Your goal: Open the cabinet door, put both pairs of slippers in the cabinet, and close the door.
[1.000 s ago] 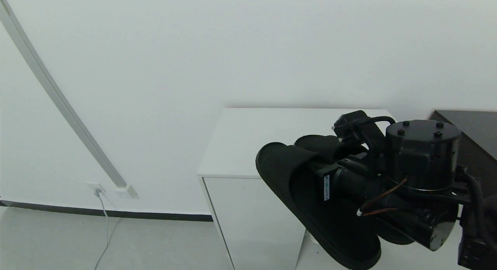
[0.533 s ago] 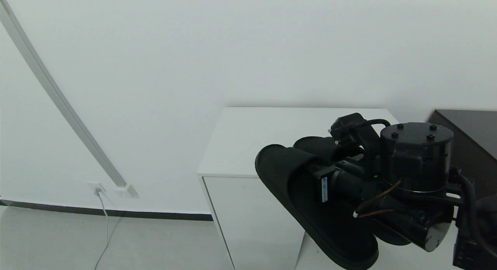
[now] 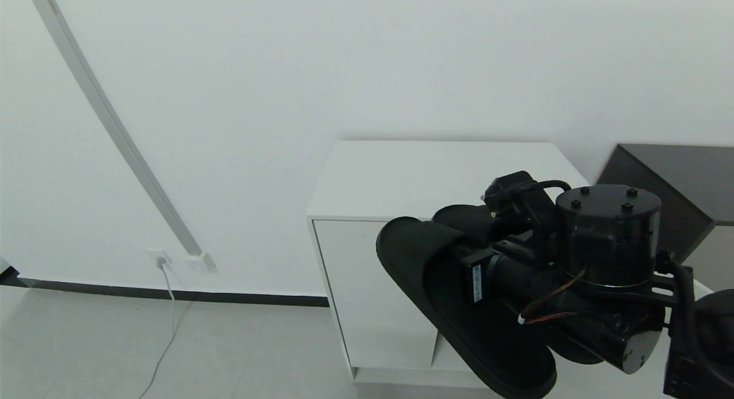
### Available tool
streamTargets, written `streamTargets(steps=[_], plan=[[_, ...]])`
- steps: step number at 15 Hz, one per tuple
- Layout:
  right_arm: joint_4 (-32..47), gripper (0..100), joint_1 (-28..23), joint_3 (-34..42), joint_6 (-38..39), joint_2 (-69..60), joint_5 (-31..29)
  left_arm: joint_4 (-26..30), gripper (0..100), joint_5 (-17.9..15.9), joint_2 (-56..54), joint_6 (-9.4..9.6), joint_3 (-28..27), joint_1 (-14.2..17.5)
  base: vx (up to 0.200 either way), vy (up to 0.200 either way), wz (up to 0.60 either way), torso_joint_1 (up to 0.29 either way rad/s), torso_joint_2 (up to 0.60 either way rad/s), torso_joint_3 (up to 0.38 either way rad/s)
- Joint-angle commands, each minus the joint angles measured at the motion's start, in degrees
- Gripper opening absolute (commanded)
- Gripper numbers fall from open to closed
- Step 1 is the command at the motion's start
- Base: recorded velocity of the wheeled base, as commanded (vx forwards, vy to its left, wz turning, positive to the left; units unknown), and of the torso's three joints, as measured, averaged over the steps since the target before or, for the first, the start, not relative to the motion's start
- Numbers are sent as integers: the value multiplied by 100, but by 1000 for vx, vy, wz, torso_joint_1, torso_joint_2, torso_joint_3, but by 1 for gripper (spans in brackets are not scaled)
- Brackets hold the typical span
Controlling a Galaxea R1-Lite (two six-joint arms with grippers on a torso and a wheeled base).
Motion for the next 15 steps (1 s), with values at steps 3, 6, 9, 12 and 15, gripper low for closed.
streamTargets(steps=[3,6,9,12,15], plan=[[2,0,2,51,-9,36,-1,-1,0,11,7,-54,0,-1,0,0,0,0,0,0],[-7,0,19,42,-9,80,-1,-1,0,2,7,-54,0,-1,0,0,0,0,0,0],[-7,0,54,51,0,106,-1,-1,0,2,7,-63,0,-1,0,0,0,0,0,0],[-86,0,54,59,0,115,-1,-1,0,2,7,-54,0,-1,0,0,0,0,0,0],[-86,0,46,68,0,124,-1,-10,0,2,7,-54,0,-1,0,0,0,0,0,0]])
